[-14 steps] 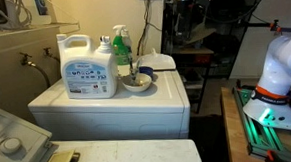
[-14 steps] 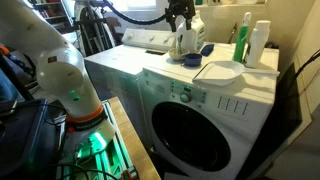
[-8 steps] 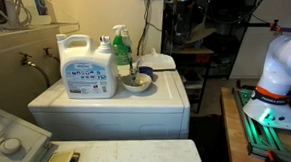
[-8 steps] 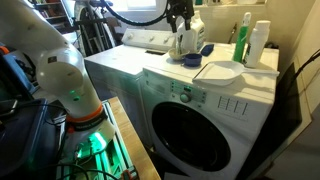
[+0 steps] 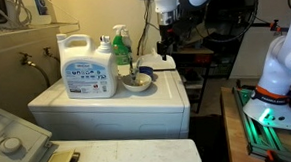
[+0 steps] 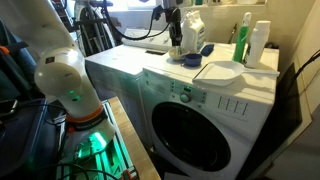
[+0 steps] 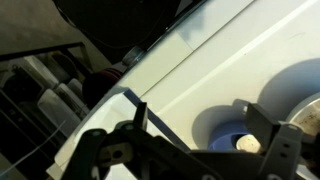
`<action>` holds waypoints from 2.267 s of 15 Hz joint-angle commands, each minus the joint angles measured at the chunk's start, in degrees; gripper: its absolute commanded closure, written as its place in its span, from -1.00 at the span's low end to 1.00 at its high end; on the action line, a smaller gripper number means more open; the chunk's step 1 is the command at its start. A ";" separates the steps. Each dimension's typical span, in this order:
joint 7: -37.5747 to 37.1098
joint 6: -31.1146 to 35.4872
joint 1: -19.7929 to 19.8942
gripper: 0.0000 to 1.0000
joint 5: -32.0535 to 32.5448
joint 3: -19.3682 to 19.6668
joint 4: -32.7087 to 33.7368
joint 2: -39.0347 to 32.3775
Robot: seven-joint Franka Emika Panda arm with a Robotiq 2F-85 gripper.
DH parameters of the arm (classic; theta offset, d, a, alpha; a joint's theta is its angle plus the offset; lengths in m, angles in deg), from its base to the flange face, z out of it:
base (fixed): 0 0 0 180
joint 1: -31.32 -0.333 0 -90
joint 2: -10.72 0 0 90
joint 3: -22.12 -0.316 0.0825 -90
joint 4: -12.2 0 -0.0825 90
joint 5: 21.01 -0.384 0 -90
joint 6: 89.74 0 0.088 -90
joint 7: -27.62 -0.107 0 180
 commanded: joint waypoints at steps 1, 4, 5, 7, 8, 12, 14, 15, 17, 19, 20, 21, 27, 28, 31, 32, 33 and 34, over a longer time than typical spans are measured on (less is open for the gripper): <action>-9.32 -2.65 -3.07 -1.00 -0.98 4.47 1.31 -3.32; -7.80 -0.84 -4.66 -1.00 -0.10 6.00 0.68 -3.48; -8.14 -0.87 -4.66 -1.00 -0.13 6.23 0.70 -3.51; -13.64 -1.19 -4.40 -1.00 -5.03 7.82 3.22 -6.62; -14.59 0.17 -4.25 -1.00 -6.28 8.85 3.57 -7.33; -17.31 5.25 -3.76 -1.00 -12.84 12.79 5.49 -10.70; -19.39 9.26 -4.09 -1.00 -16.25 14.08 5.77 -11.96; -20.39 11.47 -4.25 -1.00 -18.00 14.51 5.72 -12.41; -22.68 16.81 -4.72 -0.99 -21.08 14.84 5.08 -13.26; -24.68 20.82 -5.23 -0.52 -21.47 15.00 4.61 -14.20; -25.71 22.18 -5.42 -0.35 -21.10 15.13 4.44 -14.74; -26.57 23.10 -5.60 -0.16 -20.83 15.23 4.34 -15.15; -29.10 24.28 -6.14 0.58 -19.82 16.42 3.78 -16.72; -29.38 24.26 -6.29 0.92 -19.59 16.59 3.75 -16.95; -30.07 24.05 -6.45 1.00 -19.16 16.95 3.58 -16.43; -30.72 23.89 -6.46 1.00 -18.64 17.25 3.50 -15.66; -31.61 23.73 -6.50 0.98 -17.78 17.63 3.38 -15.22; -33.13 23.53 -6.03 0.98 -17.94 18.25 2.82 -13.73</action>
